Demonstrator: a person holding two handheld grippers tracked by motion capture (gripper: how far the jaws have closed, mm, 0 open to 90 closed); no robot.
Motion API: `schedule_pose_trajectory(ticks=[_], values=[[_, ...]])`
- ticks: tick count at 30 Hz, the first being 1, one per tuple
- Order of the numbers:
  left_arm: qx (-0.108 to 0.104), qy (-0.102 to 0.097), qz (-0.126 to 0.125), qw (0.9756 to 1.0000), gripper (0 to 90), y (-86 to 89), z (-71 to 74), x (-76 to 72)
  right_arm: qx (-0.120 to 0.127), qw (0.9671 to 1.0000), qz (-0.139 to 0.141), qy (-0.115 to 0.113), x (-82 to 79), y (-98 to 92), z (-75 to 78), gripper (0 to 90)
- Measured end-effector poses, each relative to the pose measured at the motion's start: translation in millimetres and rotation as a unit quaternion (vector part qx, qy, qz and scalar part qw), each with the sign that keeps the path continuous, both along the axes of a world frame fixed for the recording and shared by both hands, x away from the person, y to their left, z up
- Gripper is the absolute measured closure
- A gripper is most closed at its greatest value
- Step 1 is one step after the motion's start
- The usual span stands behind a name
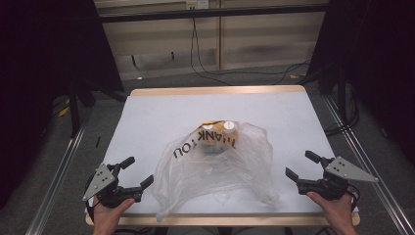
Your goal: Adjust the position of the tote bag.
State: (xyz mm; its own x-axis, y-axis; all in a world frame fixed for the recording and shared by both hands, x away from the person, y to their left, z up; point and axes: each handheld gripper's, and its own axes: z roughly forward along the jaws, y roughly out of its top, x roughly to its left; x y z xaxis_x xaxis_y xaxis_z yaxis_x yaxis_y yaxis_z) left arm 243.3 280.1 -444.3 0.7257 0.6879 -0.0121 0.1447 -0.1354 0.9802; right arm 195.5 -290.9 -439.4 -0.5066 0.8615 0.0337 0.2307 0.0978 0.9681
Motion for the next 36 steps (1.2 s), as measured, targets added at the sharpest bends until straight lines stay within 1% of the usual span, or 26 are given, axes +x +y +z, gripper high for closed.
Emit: schedule_pose_trajectory(ticks=[1,2,4,5,7,8,9,11,12,13,16,17,21,23,24,25,26,27,28,29,30,32,33,34,35,36], values=[[0.000,0.000,0.000,1.0000,9.9,0.0,0.0,0.0,0.000,1.0000,0.000,0.000,0.0,0.0,0.0,10.5],[0.006,0.001,0.003,1.0000,10.1,0.5,0.3,0.7,-0.004,1.0000,0.004,0.001,0.0,0.4,0.1,12.4],[0.001,0.003,-0.001,1.0000,10.4,0.2,0.0,1.2,-0.002,1.0000,0.007,0.002,0.2,0.8,0.0,12.8],[0.007,0.006,0.002,1.0000,11.7,0.4,-0.1,1.2,-0.003,0.9999,0.009,0.010,0.4,1.2,0.0,15.6],[0.007,0.008,-0.003,0.9999,12.6,-0.2,0.1,1.0,-0.003,0.9998,0.015,0.014,0.8,0.9,-0.2,16.9],[0.004,0.010,-0.001,0.9999,12.5,-1.4,0.1,-0.1,-0.003,0.9997,0.016,0.017,0.9,0.7,-0.2,18.0],[0.006,0.010,-0.003,0.9999,12.9,-1.6,0.1,-0.5,-0.002,0.9997,0.018,0.019,1.0,0.5,-0.2,19.5],[0.008,0.008,0.001,0.9999,13.9,-2.3,0.2,-1.3,-0.002,0.9995,0.022,0.022,0.7,0.0,0.0,20.5],[0.008,0.012,-0.001,0.9999,15.9,-2.6,0.4,-1.7,0.002,0.9991,0.031,0.030,0.2,0.0,0.7,22.8],[0.009,0.013,-0.003,0.9999,17.7,-2.3,0.4,-1.6,0.002,0.9989,0.033,0.033,0.1,-0.3,0.9,23.3],[0.009,0.015,-0.002,0.9998,18.5,-3.2,-0.1,-1.9,0.008,0.9983,0.042,0.039,0.2,0.4,1.2,25.4],[0.014,0.014,-0.006,0.9998,20.5,-2.1,0.3,-2.1,0.009,0.9978,0.050,0.043,0.0,1.2,1.6,27.4],[0.008,0.021,-0.009,0.9997,23.0,-2.9,1.1,-4.1,0.005,0.9972,0.060,0.045,-1.4,3.6,2.5,30.9],[0.012,0.022,-0.015,0.9996,24.3,-3.1,1.8,-5.2,0.003,0.9967,0.067,0.045,-2.2,5.9,3.2,32.8],[0.012,0.023,-0.016,0.9995,25.8,-4.2,2.3,-6.1,0.001,0.9960,0.076,0.048,-3.0,8.6,3.9,35.2],[0.012,0.023,-0.016,0.9995,26.8,-4.2,2.3,-6.1,0.001,0.9960,0.076,0.048,-3.0,8.6,3.9,35.2],[0.015,0.024,-0.018,0.9995,26.8,-4.2,2.6,-6.1,0.001,0.9955,0.081,0.050,-3.7,9.9,4.1,36.4],[0.023,0.024,-0.022,0.9992,27.9,-3.2,3.2,-6.1,-0.003,0.9946,0.091,0.050,-4.8,11.9,4.6,40.1],[0.021,0.025,-0.021,0.9993,28.4,-3.6,3.8,-6.6,-0.002,0.9943,0.093,0.051,-5.9,13.1,5.0,40.9],[0.017,0.026,-0.026,0.9992,28.4,-3.6,4.1,-6.5,-0.002,0.9943,0.093,0.051,-5.9,13.1,5.0,40.9],[0.015,0.028,-0.023,0.9992,29.6,-4.5,4.5,-7.3,-0.003,0.9940,0.097,0.050,-6.4,13.7,5.3,42.9],[0.013,0.033,-0.026,0.9990,30.0,-4.8,5.4,-8.9,-0.008,0.9931,0.106,0.050,-8.5,15.3,5.7,45.8],[0.015,0.034,-0.030,0.9989,31.3,-4.5,6.2,-9.3,-0.007,0.9924,0.110,0.054,-10.5,17.2,6.3,48.3],[0.004,0.038,-0.028,0.9989,32.1,-6.7,7.4,-12.8,-0.010,0.9921,0.113,0.053,-11.3,17.9,6.6,50.3],[0.004,0.038,-0.028,0.9989,33.2,-6.7,7.4,-12.8,-0.010,0.9921,0.113,0.053,-11.3,17.9,6.6,50.3],[0.012,0.036,-0.038,0.9985,33.2,-7.0,8.7,-14.4,-0.013,0.9918,0.116,0.053,-12.8,19.0,6.9,51.1]])
